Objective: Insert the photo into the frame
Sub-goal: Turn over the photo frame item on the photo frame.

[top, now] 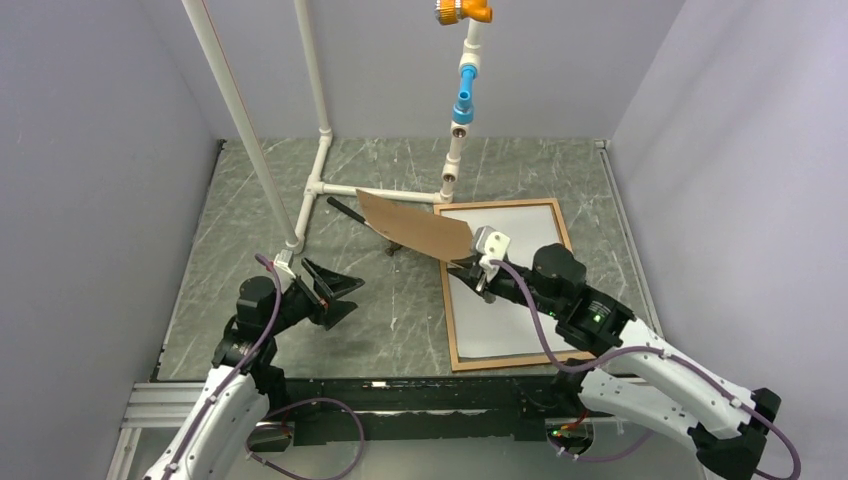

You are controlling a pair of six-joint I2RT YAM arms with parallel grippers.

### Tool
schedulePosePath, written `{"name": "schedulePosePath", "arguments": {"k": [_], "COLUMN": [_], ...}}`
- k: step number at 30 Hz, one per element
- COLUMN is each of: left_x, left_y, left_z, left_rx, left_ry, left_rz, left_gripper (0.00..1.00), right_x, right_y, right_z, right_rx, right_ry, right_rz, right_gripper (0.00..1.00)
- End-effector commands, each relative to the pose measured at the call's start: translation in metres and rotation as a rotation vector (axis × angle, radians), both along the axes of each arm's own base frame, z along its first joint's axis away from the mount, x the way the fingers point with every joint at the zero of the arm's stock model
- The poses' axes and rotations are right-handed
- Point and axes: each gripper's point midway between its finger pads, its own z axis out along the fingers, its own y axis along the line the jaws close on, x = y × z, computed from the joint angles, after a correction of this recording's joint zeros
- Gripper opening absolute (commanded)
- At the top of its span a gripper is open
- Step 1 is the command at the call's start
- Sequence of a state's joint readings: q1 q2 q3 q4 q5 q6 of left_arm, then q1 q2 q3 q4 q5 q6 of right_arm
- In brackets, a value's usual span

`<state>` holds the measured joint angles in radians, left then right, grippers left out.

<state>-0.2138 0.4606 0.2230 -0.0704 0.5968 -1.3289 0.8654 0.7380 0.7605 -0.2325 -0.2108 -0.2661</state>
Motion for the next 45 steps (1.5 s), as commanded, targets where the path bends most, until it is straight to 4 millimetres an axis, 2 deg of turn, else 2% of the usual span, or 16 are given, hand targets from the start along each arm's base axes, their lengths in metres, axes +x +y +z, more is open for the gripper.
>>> {"name": "schedulePosePath", "arguments": {"k": [1,5,8,14,19,23,29,32,38,41,42,45], "left_x": [0.006,0.008,0.01,0.012,0.017,0.016,0.013,0.012,0.013,0.014,0.014,0.017], "left_y": [-0.001,0.003,0.005,0.004,0.006,0.005,0.011,0.011,0.004,0.003,0.002,0.001], "left_z": [0.012,0.01,0.011,0.008,0.0,-0.017,-0.052,-0.063,-0.067,-0.069,-0.068,-0.065], "left_rx": [-0.064,-0.052,-0.06,-0.044,-0.049,-0.005,0.18,0.176,0.109,0.123,0.124,0.106], "left_ry": [-0.028,-0.025,-0.027,-0.027,-0.039,-0.017,0.057,0.068,0.022,0.014,0.01,-0.016], "left_rz": [0.024,0.056,0.08,0.072,0.092,0.071,0.033,0.027,0.007,-0.008,-0.012,-0.01], "left_gripper": [1.0,0.99,0.99,0.99,0.99,1.0,0.99,1.0,0.99,0.99,0.99,0.99], "right_x": [-0.023,-0.026,-0.028,-0.034,-0.04,-0.044,-0.052,-0.057,-0.062,-0.065,-0.066,-0.071], "right_y": [0.002,0.004,0.001,-0.003,-0.001,0.005,0.016,0.02,0.027,0.03,0.031,0.034], "right_z": [-0.095,-0.098,-0.11,-0.121,-0.116,-0.112,-0.111,-0.113,-0.112,-0.103,-0.099,-0.087], "right_rx": [-0.07,0.021,0.018,-0.018,0.034,0.082,0.093,0.077,0.065,0.089,0.106,0.144], "right_ry": [0.476,0.501,0.521,0.546,0.565,0.611,0.703,0.748,0.832,0.834,0.83,0.819], "right_rz": [-0.116,-0.143,-0.166,-0.163,-0.141,-0.128,-0.099,-0.076,-0.075,-0.047,-0.03,0.015], "right_gripper": [0.05,0.11,0.17,0.5,0.68,0.75,0.8,0.84,0.88,0.92,0.98,1.0]}}
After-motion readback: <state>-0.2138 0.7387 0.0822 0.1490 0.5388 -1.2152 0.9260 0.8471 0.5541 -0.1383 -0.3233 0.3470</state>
